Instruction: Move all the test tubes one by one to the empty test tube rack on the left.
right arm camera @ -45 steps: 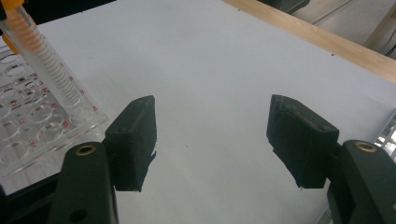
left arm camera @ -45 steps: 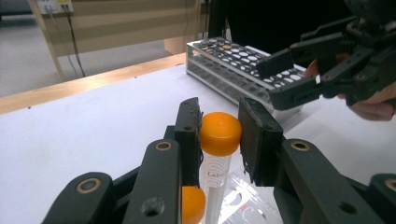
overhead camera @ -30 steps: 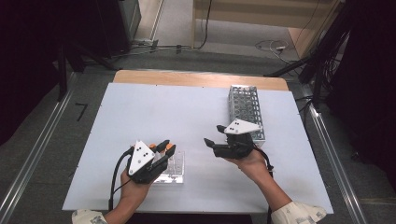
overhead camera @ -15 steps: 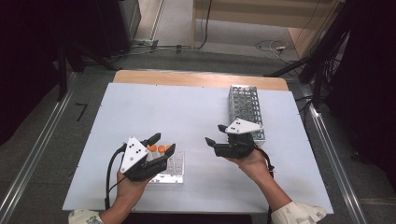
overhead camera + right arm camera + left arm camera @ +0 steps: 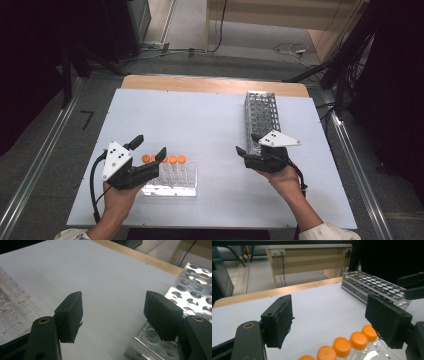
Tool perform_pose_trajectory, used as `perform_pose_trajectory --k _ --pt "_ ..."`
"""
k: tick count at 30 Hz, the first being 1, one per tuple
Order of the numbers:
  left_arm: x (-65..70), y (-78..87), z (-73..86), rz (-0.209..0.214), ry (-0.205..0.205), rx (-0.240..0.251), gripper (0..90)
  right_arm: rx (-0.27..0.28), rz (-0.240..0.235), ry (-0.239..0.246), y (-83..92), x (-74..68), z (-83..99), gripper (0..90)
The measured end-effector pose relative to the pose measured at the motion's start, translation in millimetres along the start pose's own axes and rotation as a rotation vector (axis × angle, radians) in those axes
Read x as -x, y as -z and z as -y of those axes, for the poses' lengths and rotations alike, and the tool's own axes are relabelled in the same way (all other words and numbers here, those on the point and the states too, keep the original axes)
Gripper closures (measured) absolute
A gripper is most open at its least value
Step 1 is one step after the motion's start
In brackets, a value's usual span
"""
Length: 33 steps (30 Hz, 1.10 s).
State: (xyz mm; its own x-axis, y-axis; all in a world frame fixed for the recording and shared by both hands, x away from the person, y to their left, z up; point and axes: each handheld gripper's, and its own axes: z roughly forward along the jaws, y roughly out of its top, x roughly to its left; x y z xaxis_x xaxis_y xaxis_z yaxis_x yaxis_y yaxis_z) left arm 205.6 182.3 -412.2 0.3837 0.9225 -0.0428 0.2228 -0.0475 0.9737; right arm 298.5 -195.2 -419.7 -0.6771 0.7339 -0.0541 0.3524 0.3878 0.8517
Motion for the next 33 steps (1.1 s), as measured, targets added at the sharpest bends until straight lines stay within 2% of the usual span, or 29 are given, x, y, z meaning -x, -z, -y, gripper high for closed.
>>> perform_pose_trajectory --k 6,13,25,33 --pt "-12.7 3.7 4.7 -0.031 0.005 -0.014 20.6 -0.003 0.042 -0.028 9.6 11.5 10.5 27.5" --pt "-22.5 10.8 6.9 -0.063 0.015 -0.001 18.7 -0.009 0.096 -0.061 19.8 22.6 18.5 21.9" --pt "-41.0 20.2 17.0 -0.119 0.044 -0.011 18.7 -0.015 0.164 -0.112 37.6 41.0 32.9 21.4" --pt "-49.4 22.9 24.3 -0.154 0.044 -0.026 18.9 -0.014 0.202 -0.147 50.1 53.0 43.4 21.3"
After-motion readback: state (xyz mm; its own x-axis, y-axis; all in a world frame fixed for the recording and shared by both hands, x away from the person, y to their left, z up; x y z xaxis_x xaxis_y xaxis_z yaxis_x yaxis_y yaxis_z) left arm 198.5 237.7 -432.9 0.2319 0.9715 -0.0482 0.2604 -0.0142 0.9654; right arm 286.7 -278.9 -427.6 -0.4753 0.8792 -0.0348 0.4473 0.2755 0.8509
